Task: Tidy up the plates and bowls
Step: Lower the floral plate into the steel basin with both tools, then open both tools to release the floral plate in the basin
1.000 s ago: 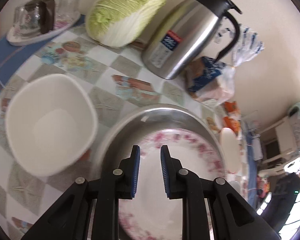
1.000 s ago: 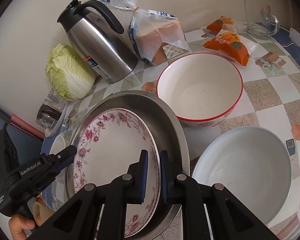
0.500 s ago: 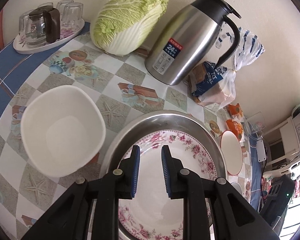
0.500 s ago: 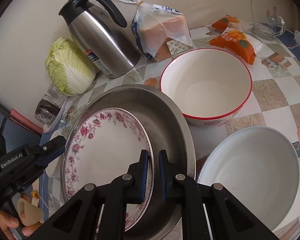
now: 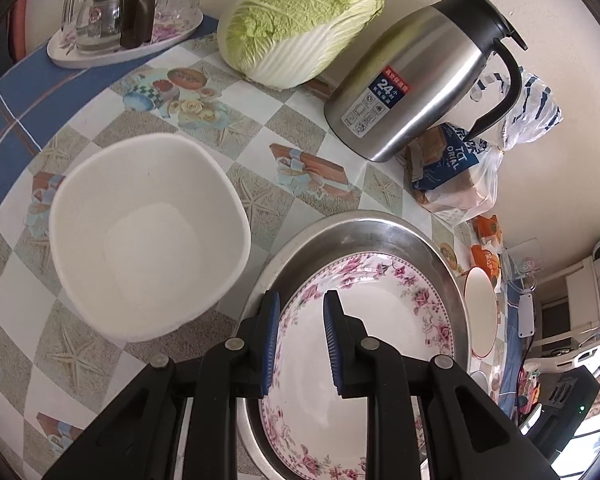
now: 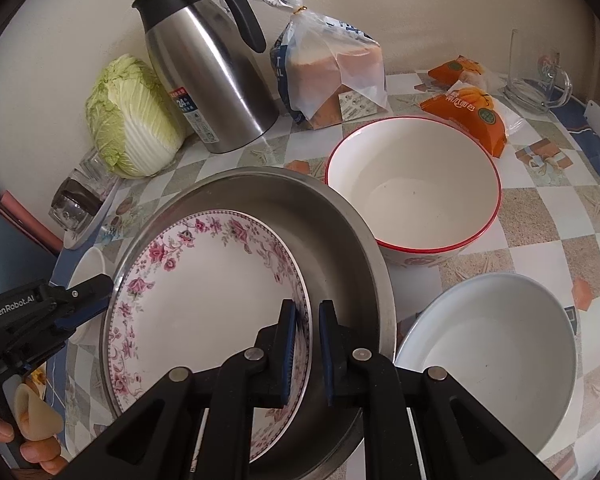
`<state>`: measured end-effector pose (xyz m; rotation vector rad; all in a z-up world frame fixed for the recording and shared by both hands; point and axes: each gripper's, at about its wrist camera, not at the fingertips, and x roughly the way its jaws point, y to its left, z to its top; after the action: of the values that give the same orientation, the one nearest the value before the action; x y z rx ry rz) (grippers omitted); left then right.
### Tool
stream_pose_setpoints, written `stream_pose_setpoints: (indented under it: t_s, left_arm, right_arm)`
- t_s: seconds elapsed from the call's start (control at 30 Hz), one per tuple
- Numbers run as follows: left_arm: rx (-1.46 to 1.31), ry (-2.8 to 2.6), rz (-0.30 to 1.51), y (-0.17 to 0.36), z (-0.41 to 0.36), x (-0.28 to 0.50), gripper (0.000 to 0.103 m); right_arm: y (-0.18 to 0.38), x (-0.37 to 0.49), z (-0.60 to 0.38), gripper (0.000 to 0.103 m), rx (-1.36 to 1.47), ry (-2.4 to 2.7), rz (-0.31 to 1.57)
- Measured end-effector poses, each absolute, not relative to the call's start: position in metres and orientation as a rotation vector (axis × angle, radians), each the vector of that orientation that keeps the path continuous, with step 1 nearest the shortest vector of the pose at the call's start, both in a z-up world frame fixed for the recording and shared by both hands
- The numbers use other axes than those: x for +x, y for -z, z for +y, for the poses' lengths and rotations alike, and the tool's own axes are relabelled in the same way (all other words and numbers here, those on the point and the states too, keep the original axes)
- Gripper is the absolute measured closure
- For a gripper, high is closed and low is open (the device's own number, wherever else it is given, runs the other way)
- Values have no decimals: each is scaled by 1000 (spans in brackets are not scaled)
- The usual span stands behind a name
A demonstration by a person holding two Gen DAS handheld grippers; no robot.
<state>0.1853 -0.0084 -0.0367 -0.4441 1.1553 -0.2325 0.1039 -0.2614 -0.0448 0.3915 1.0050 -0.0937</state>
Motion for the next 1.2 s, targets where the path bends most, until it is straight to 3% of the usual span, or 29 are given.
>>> stream_pose_setpoints:
  t_s: [0.93,1.2]
  left_arm:
    - [-445,185,1209,41,-13,184,80]
    - [-332,216,1142,5,-29,178,69]
  right_arm:
    - [40,106,-258,91,318,164,1018]
    - [14,100,-261,88,323,159,980]
